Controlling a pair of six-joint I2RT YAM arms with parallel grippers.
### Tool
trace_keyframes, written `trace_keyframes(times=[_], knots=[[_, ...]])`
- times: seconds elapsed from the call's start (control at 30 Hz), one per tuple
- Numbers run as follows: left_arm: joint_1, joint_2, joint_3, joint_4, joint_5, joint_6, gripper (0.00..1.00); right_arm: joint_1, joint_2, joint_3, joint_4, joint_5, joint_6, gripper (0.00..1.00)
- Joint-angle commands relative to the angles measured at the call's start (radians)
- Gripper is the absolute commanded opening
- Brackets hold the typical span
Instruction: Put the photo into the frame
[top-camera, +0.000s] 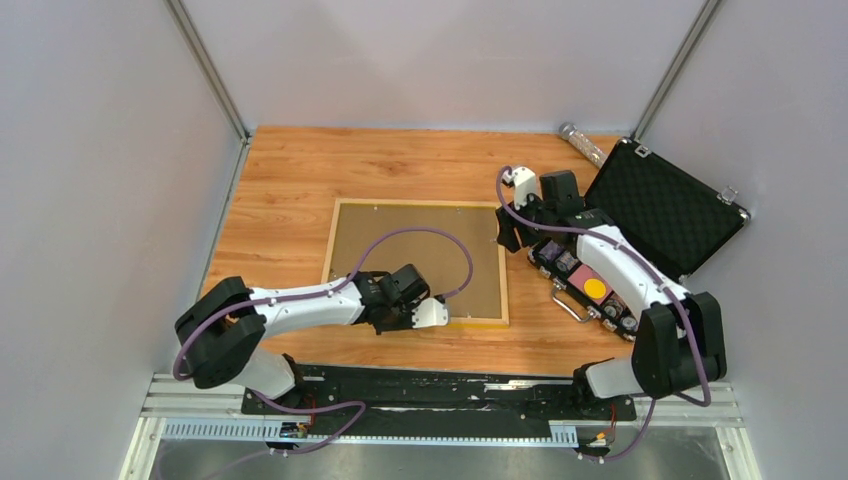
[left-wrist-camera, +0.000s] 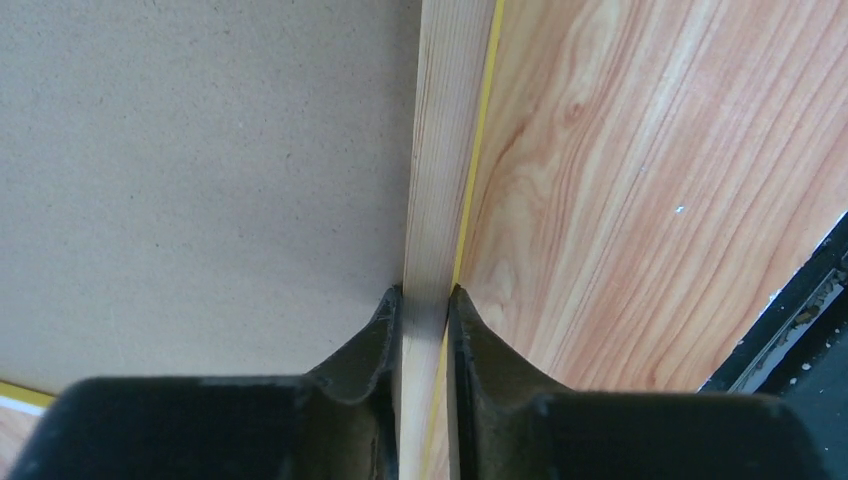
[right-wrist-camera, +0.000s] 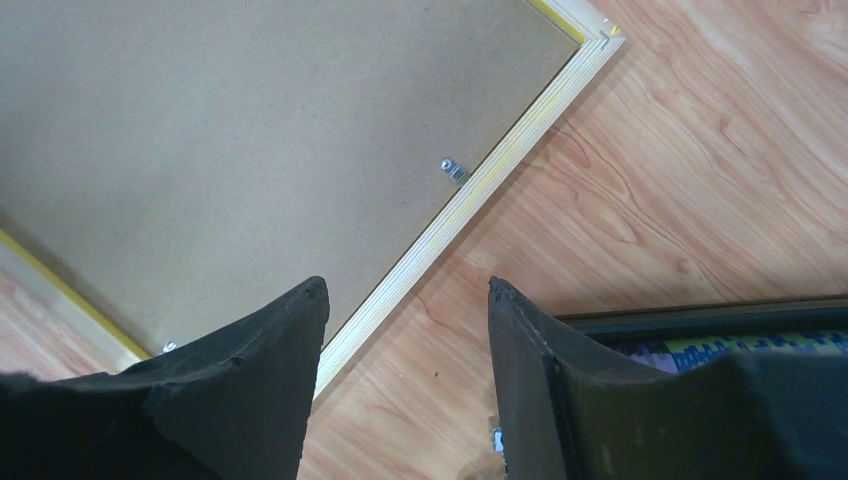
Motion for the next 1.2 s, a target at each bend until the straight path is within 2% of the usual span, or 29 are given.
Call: trace_keyframes(times=[0.0, 0.07, 0.1, 0.37, 0.63, 0.87, 1.17], knots=[[0.010, 0.062, -0.036, 0.050, 0.024, -0.041, 0.12, -0.005, -0.103, -0.033, 0.031, -0.055, -0.011, 0.59], [0.010, 0.079, -0.023, 0.044, 0.026, -0.045, 0.01, -0.005, -0.139, -0.044, 0.026, -0.084, -0.017, 0.60], [0.010, 0.085, -0.019, 0.041, 0.027, -0.045, 0.00, -0.006, -0.156, -0.051, 0.020, -0.100, -0.020, 0.60], [0.020, 0.156, 0.065, 0.014, 0.007, -0.025, 0.00, -0.001, -0.298, -0.139, -0.012, -0.195, -0.081, 0.61], [0.098, 0.235, 0.212, -0.065, 0.088, -0.034, 0.00, 0.014, -0.466, -0.238, -0.083, -0.218, -0.179, 0.60], [0.104, 0.260, 0.322, -0.130, 0.105, -0.051, 0.00, 0.162, -0.580, -0.361, -0.111, -0.131, -0.280, 0.60], [0.132, 0.276, 0.422, -0.234, 0.184, -0.031, 0.00, 0.424, -0.565, -0.464, -0.036, 0.103, -0.340, 0.60]])
